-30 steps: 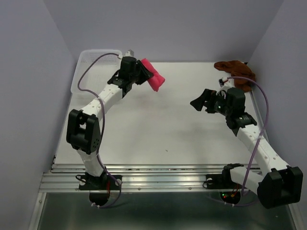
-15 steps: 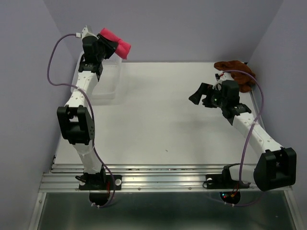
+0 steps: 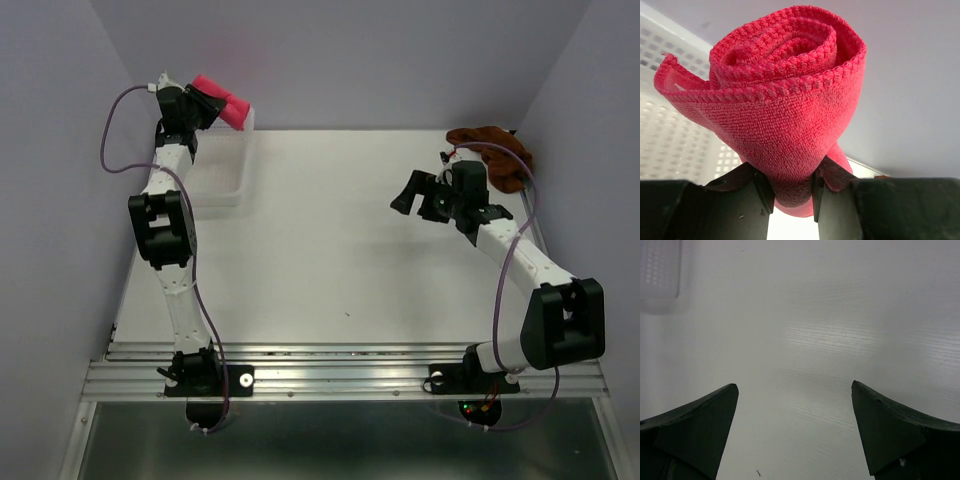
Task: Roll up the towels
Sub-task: Place the rolled towel into the container
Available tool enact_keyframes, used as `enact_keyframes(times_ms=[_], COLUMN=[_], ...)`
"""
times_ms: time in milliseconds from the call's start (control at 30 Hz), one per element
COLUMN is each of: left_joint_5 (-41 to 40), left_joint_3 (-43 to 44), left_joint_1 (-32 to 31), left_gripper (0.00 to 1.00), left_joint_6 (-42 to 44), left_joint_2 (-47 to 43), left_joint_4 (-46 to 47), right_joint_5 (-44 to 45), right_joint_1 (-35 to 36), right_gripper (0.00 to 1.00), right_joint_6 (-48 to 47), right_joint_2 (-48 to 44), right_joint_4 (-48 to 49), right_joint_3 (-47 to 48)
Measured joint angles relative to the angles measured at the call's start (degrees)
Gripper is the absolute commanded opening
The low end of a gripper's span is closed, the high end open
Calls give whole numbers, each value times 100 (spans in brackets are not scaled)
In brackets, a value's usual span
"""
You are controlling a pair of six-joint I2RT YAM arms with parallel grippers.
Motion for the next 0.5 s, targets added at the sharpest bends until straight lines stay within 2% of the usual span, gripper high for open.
enact_keyframes(times_ms=[500], left_joint_5=[138], left_joint_3=[92], left_joint_1=[205], left_gripper=[0], left_joint_6=[-313], left_joint_2=[675], left_joint_4=[616], right_joint_5=[-149], right_joint_1=[0], right_gripper=[100], right_joint_6=[4], right_joint_2=[737], right_joint_4=[-199], right_joint_3=[588])
